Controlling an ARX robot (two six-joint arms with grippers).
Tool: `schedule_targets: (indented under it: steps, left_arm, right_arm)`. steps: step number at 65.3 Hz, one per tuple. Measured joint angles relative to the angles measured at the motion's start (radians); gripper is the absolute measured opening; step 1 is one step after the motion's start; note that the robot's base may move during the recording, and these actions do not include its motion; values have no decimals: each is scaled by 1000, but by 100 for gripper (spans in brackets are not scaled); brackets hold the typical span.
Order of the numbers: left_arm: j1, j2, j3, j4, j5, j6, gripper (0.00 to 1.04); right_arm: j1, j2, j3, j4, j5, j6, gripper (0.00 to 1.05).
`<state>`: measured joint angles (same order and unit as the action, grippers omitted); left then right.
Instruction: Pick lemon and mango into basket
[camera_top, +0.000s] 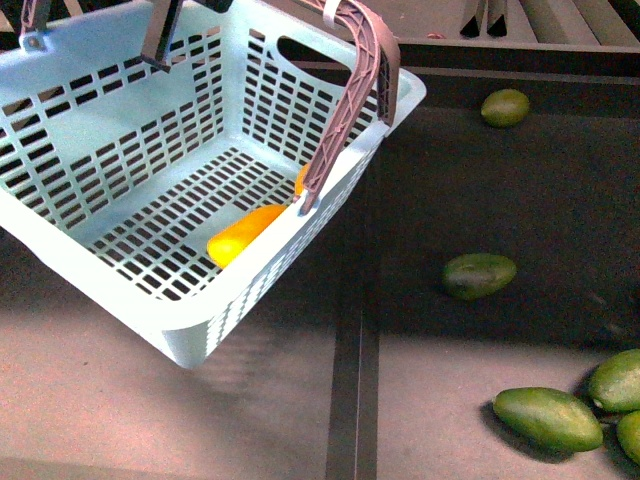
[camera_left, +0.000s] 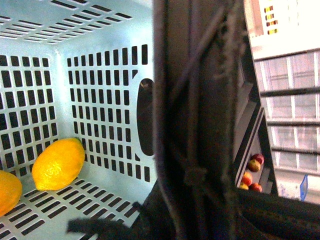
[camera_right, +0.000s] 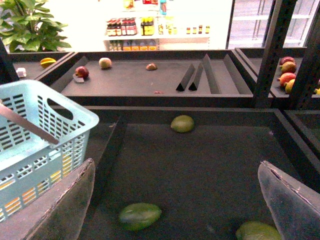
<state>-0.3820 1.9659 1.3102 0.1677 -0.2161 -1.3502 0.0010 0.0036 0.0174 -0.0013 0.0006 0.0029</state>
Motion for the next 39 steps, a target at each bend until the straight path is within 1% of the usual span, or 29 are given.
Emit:
schedule_targets:
  steps: [4, 11, 18, 28, 33, 34, 36, 37, 39]
  left_arm:
    - [29, 53, 53, -7, -4, -50, 5]
    - [83, 151, 173, -38, -42, -134, 5]
    - [90, 184, 184, -37, -48, -161, 5]
    - [88, 234, 184, -61, -24, -193, 5]
    - [90, 233, 183, -50, -15, -201, 20]
    - [90, 233, 183, -50, -16, -201, 22]
    - [90, 233, 179, -50, -14, -200, 31]
    - [90, 233, 178, -50, -11, -200, 32]
    - [90, 232, 176, -53, -2, -196, 40]
  right_arm:
    - [0, 0, 0, 0, 0, 0, 96]
    - [0, 0, 0, 0, 0, 0, 96]
    - [0, 0, 0, 0, 0, 0, 96]
    - [0, 0, 0, 0, 0, 0, 96]
    - [0, 0, 0, 0, 0, 0, 96]
    - [0, 0, 0, 0, 0, 0, 96]
    - [0, 0, 0, 0, 0, 0, 96]
    - [0, 0, 0, 0, 0, 0, 96]
    - [0, 0, 0, 0, 0, 0, 96]
